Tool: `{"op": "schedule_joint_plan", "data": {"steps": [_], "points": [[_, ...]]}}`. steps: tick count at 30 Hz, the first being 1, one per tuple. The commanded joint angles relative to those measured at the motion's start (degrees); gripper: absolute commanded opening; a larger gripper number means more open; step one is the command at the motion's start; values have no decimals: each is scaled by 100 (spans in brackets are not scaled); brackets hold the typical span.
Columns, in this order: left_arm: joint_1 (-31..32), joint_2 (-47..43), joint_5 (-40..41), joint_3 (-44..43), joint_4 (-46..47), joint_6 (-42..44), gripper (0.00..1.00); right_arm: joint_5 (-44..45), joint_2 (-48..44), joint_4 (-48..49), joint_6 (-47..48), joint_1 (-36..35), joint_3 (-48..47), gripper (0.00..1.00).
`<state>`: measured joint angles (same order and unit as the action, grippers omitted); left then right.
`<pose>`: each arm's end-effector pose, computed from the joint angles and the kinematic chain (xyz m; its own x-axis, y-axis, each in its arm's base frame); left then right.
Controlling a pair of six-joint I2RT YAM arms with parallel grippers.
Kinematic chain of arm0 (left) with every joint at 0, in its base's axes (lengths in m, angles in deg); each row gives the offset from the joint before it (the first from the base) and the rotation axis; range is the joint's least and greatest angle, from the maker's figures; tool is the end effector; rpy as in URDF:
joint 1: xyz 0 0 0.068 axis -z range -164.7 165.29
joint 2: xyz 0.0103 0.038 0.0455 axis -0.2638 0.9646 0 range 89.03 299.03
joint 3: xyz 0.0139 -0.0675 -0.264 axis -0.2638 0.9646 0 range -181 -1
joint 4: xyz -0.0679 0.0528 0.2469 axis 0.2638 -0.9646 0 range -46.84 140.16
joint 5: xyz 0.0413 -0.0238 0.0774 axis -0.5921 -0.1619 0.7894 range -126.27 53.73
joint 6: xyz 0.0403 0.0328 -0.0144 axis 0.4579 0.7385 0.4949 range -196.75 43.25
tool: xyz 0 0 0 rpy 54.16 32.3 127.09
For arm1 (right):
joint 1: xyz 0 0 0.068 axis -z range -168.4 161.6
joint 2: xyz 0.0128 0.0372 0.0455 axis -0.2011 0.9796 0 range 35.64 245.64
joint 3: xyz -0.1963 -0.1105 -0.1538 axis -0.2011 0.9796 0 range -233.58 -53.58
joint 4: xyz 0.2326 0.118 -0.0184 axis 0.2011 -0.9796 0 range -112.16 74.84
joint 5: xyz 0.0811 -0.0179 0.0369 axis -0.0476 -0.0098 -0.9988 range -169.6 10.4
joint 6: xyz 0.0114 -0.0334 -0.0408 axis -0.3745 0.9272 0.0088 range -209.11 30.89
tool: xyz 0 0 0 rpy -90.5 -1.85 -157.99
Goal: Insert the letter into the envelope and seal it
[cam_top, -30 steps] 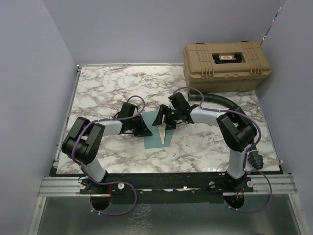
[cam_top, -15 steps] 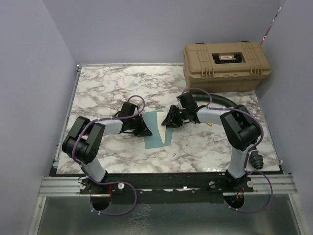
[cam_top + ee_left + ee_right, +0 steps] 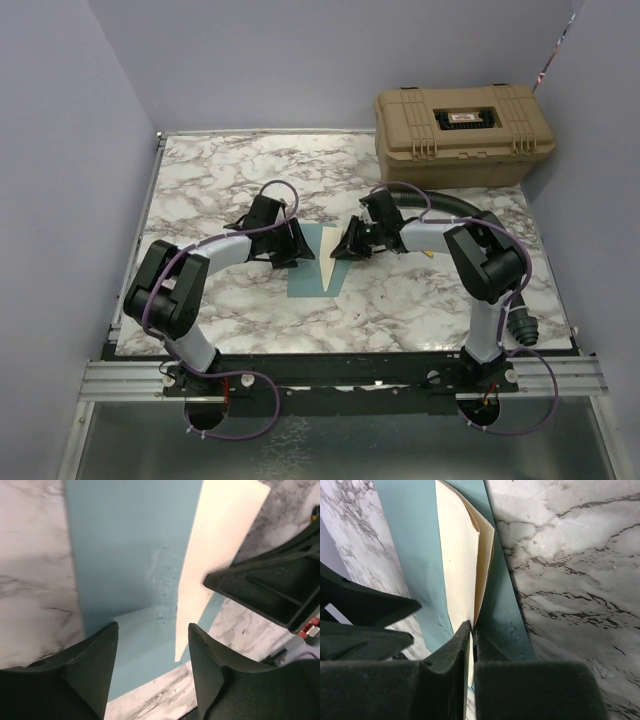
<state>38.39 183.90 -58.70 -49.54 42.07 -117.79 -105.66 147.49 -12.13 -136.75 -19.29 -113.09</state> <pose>0.2863 -0.1367 0.1539 -0.9364 -0.2605 -0.2351 -0.0637 0.7851 -0.6161 0.3219 0.2109 0.1208 -0.9609 0.1986 -0.1930 0.0045 0.7081 0.7061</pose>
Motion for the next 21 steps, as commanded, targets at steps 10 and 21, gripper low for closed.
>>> {"op": "schedule_joint_plan", "data": {"steps": [10, 21], "points": [[-103, 30, 2103, -301, -948, 364, 63, -133, 517, -690, 800, -22, -379, 3], [-99, 932, 1629, -639, -855, 774, 43, -448, 952, -868, 946, -26, -895, 2]]}}
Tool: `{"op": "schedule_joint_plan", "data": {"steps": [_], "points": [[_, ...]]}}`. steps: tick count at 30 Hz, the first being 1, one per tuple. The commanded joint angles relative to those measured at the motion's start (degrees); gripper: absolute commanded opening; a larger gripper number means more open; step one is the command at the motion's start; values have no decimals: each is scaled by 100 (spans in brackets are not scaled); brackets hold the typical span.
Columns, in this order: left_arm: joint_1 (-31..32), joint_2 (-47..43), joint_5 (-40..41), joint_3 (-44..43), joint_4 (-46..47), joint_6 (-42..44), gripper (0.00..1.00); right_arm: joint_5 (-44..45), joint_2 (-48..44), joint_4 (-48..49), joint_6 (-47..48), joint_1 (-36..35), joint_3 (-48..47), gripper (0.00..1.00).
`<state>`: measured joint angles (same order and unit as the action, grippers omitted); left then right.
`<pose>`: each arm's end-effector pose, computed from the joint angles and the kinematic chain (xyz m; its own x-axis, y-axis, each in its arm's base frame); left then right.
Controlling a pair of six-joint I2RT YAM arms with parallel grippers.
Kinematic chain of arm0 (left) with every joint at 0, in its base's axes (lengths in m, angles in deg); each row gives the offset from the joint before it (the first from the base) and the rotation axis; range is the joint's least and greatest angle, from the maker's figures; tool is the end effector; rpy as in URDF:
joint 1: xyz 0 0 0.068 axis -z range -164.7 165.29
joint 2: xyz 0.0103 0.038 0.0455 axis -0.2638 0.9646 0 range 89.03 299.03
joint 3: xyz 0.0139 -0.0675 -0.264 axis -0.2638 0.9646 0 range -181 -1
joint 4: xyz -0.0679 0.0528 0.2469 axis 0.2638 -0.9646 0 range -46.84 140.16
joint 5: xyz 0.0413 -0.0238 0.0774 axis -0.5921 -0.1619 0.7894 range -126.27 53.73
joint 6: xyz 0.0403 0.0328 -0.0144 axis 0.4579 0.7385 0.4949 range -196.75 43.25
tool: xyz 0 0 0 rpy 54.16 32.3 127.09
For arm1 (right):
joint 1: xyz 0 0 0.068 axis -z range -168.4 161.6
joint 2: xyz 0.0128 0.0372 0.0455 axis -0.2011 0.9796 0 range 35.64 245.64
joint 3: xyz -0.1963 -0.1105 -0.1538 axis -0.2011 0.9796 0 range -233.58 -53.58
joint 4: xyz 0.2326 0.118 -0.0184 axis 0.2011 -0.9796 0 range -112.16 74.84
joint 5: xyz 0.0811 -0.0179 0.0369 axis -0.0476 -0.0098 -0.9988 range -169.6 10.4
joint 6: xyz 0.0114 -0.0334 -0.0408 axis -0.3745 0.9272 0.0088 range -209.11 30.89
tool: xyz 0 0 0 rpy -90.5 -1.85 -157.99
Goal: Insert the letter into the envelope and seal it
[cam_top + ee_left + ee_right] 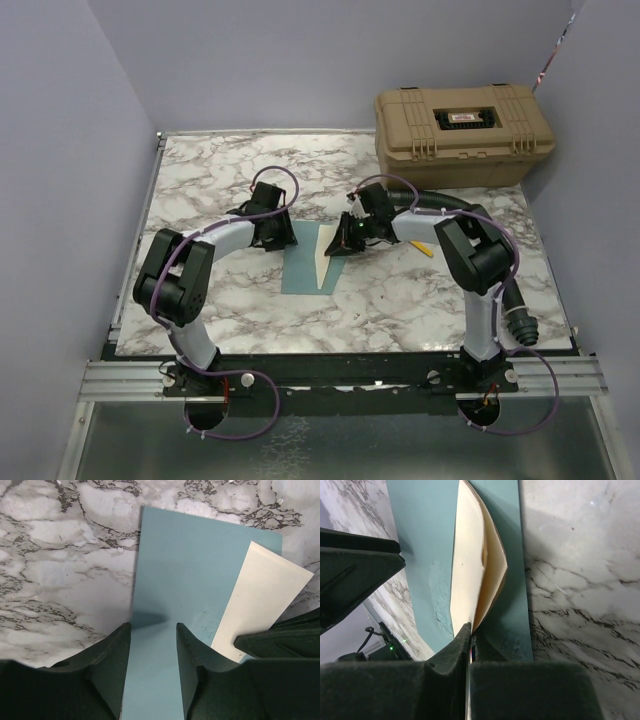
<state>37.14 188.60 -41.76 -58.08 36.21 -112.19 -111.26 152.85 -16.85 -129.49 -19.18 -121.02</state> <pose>0.3194 -0.1316 0.1615 -0.8734 -0.2717 -0.4042 -0.1067 0.9165 -0.3855 0.3424 0.2258 0.1184 -0.9762 0.0603 -0.2085 -0.1104 0.6890 0.7163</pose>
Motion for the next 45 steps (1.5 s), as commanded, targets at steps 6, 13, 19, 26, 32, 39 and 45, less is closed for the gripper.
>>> {"op": "schedule_joint_plan", "data": {"steps": [6, 13, 19, 26, 32, 39, 45], "points": [[21, 509, -205, 267, -211, 266, 42, 10, 620, -355, 144, -39, -361, 2], [21, 529, -371, 338, -63, 237, 42, -76, 848, -375, 114, -48, -672, 2], [21, 530, -256, 329, -63, 266, 42, 129, 660, -733, 245, -40, -658, 15], [4, 568, -68, 329, -90, 275, 42, 628, -122, -1102, 123, 83, -297, 50], [4, 591, -94, 314, -89, 307, 42, 977, -120, -1252, 49, 126, -437, 50], [-1, 447, -328, 51, -90, 490, 42, 757, -5, -1202, 3, 194, -441, 2], [4, -112, -798, 330, 187, 353, 37, 338, 11, -904, -153, 353, -150, 0]]}}
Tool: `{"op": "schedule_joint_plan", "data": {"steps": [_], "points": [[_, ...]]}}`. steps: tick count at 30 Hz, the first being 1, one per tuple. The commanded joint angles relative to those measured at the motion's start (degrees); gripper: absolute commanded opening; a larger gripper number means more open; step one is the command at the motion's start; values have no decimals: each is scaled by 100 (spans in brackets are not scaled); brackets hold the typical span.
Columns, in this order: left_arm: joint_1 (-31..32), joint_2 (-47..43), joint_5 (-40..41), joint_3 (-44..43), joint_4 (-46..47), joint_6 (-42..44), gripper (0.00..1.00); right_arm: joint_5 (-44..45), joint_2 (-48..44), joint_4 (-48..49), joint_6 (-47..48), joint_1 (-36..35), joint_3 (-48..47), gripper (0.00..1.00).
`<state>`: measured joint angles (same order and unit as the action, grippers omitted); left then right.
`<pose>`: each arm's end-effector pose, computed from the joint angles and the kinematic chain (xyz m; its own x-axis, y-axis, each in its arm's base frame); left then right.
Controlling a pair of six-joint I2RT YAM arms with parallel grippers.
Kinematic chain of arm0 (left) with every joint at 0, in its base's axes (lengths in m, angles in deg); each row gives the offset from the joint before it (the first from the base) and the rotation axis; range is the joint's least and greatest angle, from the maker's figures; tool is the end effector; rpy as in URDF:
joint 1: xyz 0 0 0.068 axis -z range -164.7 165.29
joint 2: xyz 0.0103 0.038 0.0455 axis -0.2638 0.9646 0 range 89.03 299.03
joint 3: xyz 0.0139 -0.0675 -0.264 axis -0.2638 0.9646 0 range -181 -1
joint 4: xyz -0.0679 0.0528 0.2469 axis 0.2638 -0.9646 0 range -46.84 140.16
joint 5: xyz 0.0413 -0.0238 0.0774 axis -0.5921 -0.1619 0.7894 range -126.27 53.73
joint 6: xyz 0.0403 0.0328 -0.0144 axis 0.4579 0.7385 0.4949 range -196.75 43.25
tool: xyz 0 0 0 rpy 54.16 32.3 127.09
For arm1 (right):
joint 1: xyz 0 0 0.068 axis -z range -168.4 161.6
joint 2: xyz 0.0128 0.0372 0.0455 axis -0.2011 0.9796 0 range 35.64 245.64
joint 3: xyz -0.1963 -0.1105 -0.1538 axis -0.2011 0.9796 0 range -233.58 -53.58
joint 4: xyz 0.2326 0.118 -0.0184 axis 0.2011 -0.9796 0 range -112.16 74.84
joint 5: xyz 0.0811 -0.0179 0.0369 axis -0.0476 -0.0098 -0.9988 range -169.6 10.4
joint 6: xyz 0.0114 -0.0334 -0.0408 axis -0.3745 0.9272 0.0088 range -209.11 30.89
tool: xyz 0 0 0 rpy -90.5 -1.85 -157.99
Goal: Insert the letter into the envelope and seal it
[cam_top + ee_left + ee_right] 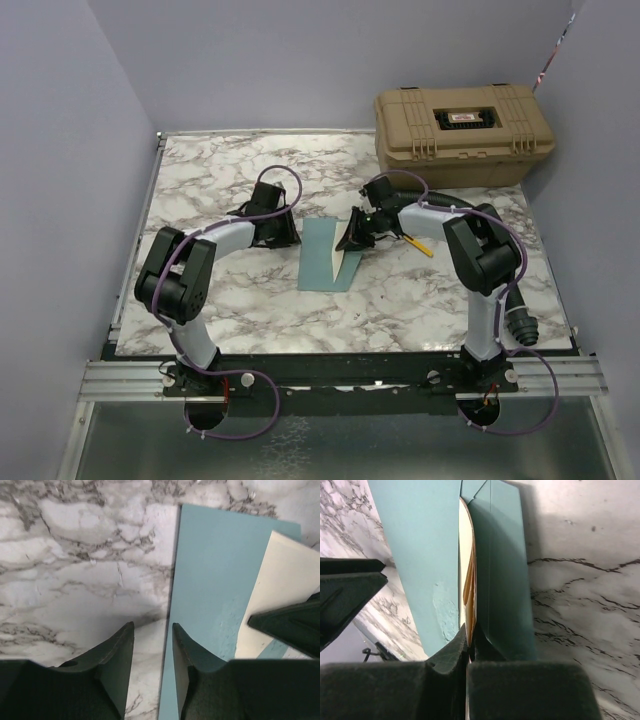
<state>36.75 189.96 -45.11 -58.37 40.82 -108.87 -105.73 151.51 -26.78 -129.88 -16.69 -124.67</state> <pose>0.3281 -0.1347 0.1604 -0.8667 -0.2239 -0.4457 -0.0155 0.9053 -0.4246 0.3535 0.2082 0.1328 -0.9735 0.1418 -0.1794 -0.0058 0.7691 0.6391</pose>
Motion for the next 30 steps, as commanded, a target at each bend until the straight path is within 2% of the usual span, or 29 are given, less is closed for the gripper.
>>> {"op": "schedule_joint_plan", "data": {"steps": [1, 7, 11, 14, 18, 24, 30], "points": [[51, -366, -676, 471, -181, 6, 34, -274, 158, 150, -148, 105, 232, 1], [282, -832, -2074, 993, -77, 68, 23, -476, 188, 693, -756, 105, 488, 0], [444, -1035, -2434, 1243, -200, 37, 17, -482, 135, 1101, -1185, 105, 730, 0], [464, -990, -2328, 1339, -417, 54, 17, -512, 109, 1425, -1387, 105, 887, 0], [474, -640, -1797, 1314, -917, 231, 13, -691, 130, 1485, -1239, 105, 888, 1], [477, -558, -1042, 1320, -1160, 243, 8, -1030, 147, 925, -387, 121, 725, 0], [472, -537, -647, 1283, -1460, 431, 6, -1366, 288, 284, 391, 215, 460, 0]]}}
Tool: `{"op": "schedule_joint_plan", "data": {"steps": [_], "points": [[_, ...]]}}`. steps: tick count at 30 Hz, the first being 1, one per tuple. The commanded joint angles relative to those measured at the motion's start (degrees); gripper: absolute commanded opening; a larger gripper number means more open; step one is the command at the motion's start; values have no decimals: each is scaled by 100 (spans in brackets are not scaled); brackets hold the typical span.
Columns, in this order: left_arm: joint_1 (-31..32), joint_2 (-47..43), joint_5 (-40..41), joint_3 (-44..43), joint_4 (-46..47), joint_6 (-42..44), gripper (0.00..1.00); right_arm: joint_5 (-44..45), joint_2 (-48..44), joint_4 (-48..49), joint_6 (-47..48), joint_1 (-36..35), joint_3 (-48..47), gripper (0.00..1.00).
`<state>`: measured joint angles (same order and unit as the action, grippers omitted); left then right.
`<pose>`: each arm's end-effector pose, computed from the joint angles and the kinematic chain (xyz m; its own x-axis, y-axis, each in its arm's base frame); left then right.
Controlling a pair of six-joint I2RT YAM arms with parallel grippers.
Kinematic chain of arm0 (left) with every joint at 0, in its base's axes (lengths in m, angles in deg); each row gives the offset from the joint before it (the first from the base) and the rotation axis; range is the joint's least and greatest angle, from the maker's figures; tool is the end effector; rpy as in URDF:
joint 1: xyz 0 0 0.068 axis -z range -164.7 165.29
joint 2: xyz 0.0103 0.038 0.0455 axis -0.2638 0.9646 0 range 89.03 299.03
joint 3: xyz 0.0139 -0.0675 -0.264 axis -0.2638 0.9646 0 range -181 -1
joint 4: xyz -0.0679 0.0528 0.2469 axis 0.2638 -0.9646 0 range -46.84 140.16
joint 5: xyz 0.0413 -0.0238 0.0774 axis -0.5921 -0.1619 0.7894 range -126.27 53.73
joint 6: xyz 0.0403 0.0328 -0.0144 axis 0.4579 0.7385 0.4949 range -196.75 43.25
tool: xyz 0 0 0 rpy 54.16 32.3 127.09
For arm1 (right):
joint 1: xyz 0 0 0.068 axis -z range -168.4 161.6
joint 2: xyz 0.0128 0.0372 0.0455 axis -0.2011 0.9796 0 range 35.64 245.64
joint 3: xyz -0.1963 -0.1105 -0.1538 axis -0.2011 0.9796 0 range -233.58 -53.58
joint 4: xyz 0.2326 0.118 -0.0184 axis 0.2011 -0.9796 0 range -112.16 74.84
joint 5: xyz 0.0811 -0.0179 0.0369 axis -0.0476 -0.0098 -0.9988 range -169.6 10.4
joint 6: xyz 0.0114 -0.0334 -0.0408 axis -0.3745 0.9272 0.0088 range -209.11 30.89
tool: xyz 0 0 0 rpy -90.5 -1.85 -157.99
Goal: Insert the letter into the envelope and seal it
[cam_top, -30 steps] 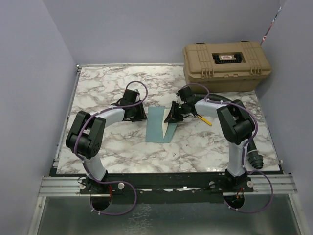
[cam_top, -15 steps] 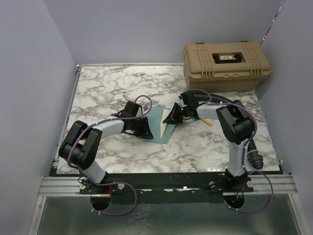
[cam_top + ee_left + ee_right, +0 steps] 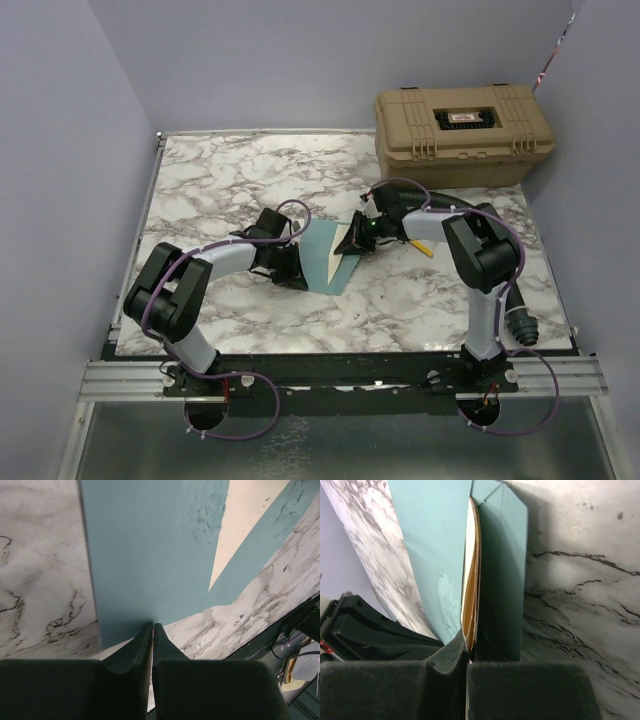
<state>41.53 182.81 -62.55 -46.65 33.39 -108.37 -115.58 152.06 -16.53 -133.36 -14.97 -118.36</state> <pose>0.2536 -0.1424 0.1387 -0.9878 -0.0373 -0.1510 0.0551 0.8240 -0.5639 0.3469 0.1970 0.1129 -0.9849 0.1387 -0.1034 0.0128 0.6546 0.7559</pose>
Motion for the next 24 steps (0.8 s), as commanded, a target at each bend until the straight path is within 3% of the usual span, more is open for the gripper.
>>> {"op": "schedule_joint_plan", "data": {"steps": [1, 7, 12, 24], "points": [[-5, 161, 1134, 109, -750, 404, 6, -402, 242, -842, 841, 68, -225, 0], [-11, 117, 1071, 41, -911, 604, 7, -523, 382, -1244, 1424, 124, -586, 0], [-29, 39, 962, -27, -1097, 851, 13, -541, 432, -1507, 1546, 216, -750, 0], [-131, 95, 842, -54, -1179, 1007, 13, -609, 610, -2131, 2142, 384, -1225, 0]]}}
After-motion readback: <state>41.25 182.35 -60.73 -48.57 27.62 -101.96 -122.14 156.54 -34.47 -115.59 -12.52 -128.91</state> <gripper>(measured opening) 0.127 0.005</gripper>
